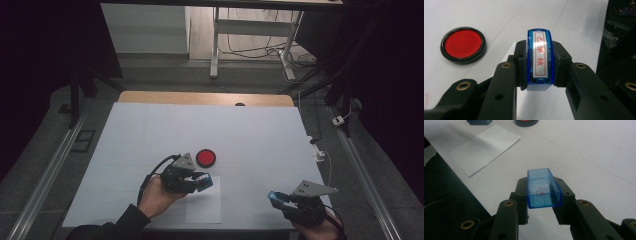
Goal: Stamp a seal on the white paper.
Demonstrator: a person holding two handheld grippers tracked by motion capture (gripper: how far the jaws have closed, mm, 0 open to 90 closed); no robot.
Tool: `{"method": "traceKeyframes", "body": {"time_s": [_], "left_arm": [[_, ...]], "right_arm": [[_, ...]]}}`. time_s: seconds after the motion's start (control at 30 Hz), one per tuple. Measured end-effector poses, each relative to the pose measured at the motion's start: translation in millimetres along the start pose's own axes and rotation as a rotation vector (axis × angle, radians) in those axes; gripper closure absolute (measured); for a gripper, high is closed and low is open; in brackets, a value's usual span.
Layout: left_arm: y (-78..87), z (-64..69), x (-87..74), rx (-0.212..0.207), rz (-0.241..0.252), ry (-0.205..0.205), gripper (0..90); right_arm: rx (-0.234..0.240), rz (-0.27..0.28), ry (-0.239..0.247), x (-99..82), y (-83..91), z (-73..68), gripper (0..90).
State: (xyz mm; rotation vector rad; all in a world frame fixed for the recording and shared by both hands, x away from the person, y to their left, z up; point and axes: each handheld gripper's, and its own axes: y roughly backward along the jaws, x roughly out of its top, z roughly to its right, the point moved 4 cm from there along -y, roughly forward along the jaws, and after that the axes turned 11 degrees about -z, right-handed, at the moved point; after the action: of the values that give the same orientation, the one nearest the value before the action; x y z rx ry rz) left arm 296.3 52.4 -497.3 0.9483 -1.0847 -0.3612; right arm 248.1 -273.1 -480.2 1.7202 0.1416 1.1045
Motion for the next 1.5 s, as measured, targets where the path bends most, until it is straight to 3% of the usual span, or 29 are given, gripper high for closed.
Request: {"method": "traceKeyframes", "body": {"time_s": [0.67,1.07,1.33,1.5], "left_arm": [[-30.5,0.0,-10.7,0.027,-0.076,-0.039,70.1],[-39.7,0.1,-13.0,0.04,-0.107,-0.05,70.2],[-40.4,0.6,-14.9,0.048,-0.1,-0.074,70.3],[-40.9,1.5,-15.4,0.053,-0.102,-0.069,70.4]], "right_arm": [[0.004,-0.003,0.0,0.4,-0.4,-0.2,68.1],[0.004,-0.008,0.006,0.3,-0.5,-0.5,68.1],[0.005,-0.009,0.008,0.2,-0.6,-0.8,68.1],[0.004,-0.009,0.01,0.2,-0.8,-1.0,68.2]]}}
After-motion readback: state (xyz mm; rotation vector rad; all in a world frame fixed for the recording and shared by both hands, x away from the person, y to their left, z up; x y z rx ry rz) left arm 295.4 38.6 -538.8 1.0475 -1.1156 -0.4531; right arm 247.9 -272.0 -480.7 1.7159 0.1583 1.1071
